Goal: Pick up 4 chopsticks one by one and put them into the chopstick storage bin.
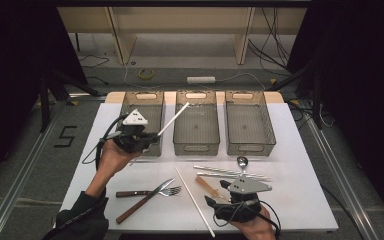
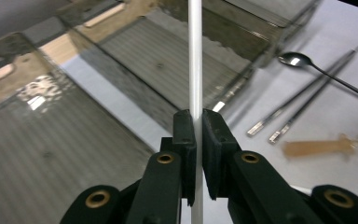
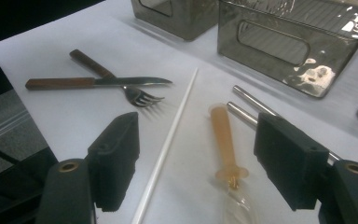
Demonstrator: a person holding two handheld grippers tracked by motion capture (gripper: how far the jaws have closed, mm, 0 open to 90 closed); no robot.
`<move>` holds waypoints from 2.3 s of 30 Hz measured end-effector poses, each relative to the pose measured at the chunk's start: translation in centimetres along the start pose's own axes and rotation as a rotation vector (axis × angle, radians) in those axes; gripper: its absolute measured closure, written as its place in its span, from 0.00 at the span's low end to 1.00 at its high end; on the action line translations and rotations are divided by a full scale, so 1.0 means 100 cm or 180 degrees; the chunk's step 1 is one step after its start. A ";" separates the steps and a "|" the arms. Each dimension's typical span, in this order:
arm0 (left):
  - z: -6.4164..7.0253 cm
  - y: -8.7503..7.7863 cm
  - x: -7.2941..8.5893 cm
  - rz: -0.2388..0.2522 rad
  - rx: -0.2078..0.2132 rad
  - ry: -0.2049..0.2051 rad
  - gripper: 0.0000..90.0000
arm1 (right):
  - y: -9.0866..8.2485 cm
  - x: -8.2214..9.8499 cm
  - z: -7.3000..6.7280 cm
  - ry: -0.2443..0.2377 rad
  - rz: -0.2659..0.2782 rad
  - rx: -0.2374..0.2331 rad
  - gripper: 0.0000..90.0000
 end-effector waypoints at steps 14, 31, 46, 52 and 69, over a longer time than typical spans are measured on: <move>-0.068 0.028 -0.005 -0.0049 -0.0397 -0.0306 0.93 | 0.006 0.003 -0.009 -0.0038 -0.0024 -0.0119 0.34; -0.119 0.063 0.008 -0.0092 -0.0710 -0.0613 0.93 | 0.011 0.006 -0.013 -0.0018 -0.0032 -0.0182 0.33; -0.119 0.084 0.030 -0.0327 -0.0765 -0.0658 0.91 | 0.009 0.005 -0.013 -0.0012 -0.0021 -0.0186 0.34; -0.114 0.078 0.025 -0.0257 -0.0701 -0.0840 0.73 | 0.011 0.008 -0.013 0.0045 -0.0048 -0.0179 0.34; -0.070 0.035 0.019 0.0005 -0.0377 -0.0836 0.39 | 0.014 0.018 -0.012 0.0109 -0.0166 -0.0102 0.38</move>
Point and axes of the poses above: each handheld gripper's, and its own axes: y roughly forward along the jaws, x roughly out of its underside, z roughly to its right, the point moved 10 cm from there along y, roughly forward along the jaws, and after that the axes turned 15 degrees about -x, right-handed, at the moved point
